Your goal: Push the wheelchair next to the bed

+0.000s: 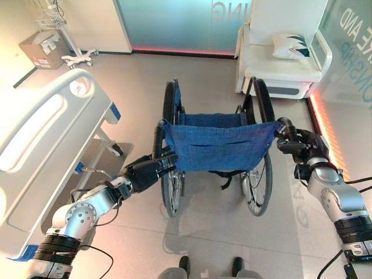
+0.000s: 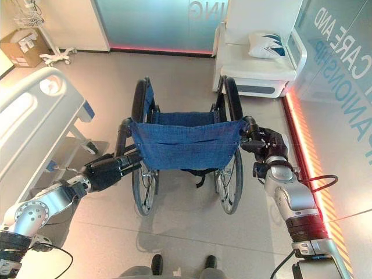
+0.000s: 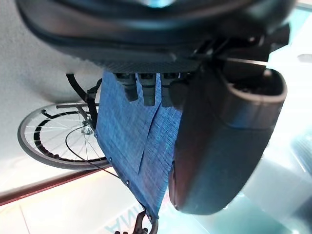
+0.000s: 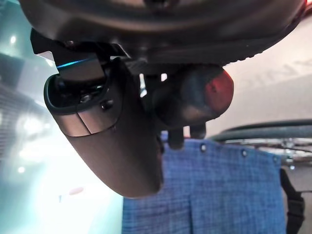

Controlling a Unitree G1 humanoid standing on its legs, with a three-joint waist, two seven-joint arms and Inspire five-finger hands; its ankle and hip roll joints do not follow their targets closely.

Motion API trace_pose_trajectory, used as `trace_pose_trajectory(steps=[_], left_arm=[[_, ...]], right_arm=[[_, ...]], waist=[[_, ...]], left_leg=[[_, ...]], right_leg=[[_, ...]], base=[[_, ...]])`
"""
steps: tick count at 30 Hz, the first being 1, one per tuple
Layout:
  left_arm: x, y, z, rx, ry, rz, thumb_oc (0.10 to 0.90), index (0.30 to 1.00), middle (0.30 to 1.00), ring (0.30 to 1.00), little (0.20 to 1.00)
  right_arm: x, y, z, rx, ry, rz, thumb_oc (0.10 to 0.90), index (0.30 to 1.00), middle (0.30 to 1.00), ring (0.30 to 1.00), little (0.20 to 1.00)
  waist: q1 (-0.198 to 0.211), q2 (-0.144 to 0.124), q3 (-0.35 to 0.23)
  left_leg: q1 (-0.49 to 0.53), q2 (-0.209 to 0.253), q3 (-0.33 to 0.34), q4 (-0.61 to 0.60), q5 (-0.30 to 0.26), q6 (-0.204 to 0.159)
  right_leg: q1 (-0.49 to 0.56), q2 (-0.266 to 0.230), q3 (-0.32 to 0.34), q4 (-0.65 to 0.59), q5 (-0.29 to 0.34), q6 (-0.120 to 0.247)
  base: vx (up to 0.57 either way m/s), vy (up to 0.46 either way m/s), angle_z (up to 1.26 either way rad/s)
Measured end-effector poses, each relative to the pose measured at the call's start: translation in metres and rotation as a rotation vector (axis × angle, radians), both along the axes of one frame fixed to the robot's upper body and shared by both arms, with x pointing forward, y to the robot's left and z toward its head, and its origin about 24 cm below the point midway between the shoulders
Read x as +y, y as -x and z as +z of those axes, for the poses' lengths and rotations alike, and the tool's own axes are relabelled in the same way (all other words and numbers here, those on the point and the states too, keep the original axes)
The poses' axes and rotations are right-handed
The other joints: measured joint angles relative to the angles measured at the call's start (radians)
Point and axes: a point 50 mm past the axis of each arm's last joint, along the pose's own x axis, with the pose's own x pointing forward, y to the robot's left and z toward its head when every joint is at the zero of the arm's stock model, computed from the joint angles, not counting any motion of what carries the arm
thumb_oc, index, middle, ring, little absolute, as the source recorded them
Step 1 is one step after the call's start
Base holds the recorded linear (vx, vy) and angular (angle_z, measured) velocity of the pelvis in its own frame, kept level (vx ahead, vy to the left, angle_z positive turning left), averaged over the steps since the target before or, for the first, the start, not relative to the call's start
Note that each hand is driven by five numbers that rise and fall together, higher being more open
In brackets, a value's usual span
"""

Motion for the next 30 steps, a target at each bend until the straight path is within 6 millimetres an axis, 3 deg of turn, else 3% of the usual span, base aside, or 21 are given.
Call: trace_pose_trajectory(steps=[6, 23, 25, 26, 27, 30], left_arm=[[-0.0014, -0.0083, 0.0093, -0.029, 0.037, 0.091, 0.8, 0.9, 0.9, 0.9, 0.9], [-0.0035, -0.009, 0.0078, -0.002, 0.12, 0.153, 0.8, 0.9, 0.9, 0.9, 0.9], [-0.0035, -0.009, 0.0077, 0.004, 0.127, 0.159, 0.638, 0.658, 0.658, 0.658, 0.658], [-0.0036, -0.009, 0.0077, 0.005, 0.129, 0.159, 0.466, 0.399, 0.399, 0.399, 0.399], [-0.0036, -0.009, 0.0077, 0.005, 0.129, 0.159, 0.4, 0.3, 0.3, 0.3, 0.3], [-0.003, -0.009, 0.0071, 0.006, 0.127, 0.162, 0.4, 0.3, 0.3, 0.3, 0.3]], right_arm=[[0.0024, -0.0007, -0.0014, 0.009, 0.005, 0.007, 0.4, 0.3, 0.3, 0.3, 0.3], [0.0048, -0.0066, 0.0004, 0.02, 0.011, 0.013, 0.4, 0.3, 0.3, 0.3, 0.3], [0.0048, -0.0066, 0.0005, 0.02, 0.011, 0.013, 0.4, 0.3, 0.3, 0.3, 0.3], [0.0049, -0.0067, 0.0005, 0.02, 0.011, 0.014, 0.4, 0.3, 0.3, 0.3, 0.3], [0.005, -0.0067, 0.0005, 0.02, 0.011, 0.015, 0.4, 0.3, 0.3, 0.3, 0.3], [0.0054, -0.0073, 0.0012, 0.025, 0.011, 0.016, 0.4, 0.3, 0.3, 0.3, 0.3]], waist=[[-0.007, 0.0, 0.0], [-0.01, 0.0, 0.0], [-0.01, 0.0, 0.0], [-0.01, 0.0, 0.0], [-0.01, 0.0, 0.0], [-0.011, 0.0, 0.0]], left_leg=[[0.007, 0.0, 0.0, 0.0, 0.0, 0.0], [0.013, 0.0, 0.006, 0.0, 0.0, 0.0], [0.013, 0.0, 0.007, 0.0, 0.0, 0.0], [0.013, 0.0, 0.007, 0.0, 0.0, 0.0], [0.013, 0.0, 0.007, 0.0, 0.0, 0.0], [0.013, 0.0, 0.008, 0.0, 0.0, 0.0]], right_leg=[[0.006, 0.0, 0.001, 0.0, 0.0, 0.0], [0.007, 0.0, 0.021, 0.0, 0.0, 0.0], [0.007, 0.0, 0.021, 0.0, 0.0, 0.0], [0.007, 0.0, 0.021, 0.0, 0.0, 0.0], [0.007, 0.0, 0.022, 0.0, 0.0, 0.0], [0.006, 0.0, 0.023, 0.0, 0.0, 0.0]], base=[[0.0, 0.0, 0.0], [0.0, 0.0, 0.0], [0.0, 0.0, 0.0], [0.0, 0.0, 0.0], [0.0, 0.0, 0.0], [0.0, 0.0, 0.0]])
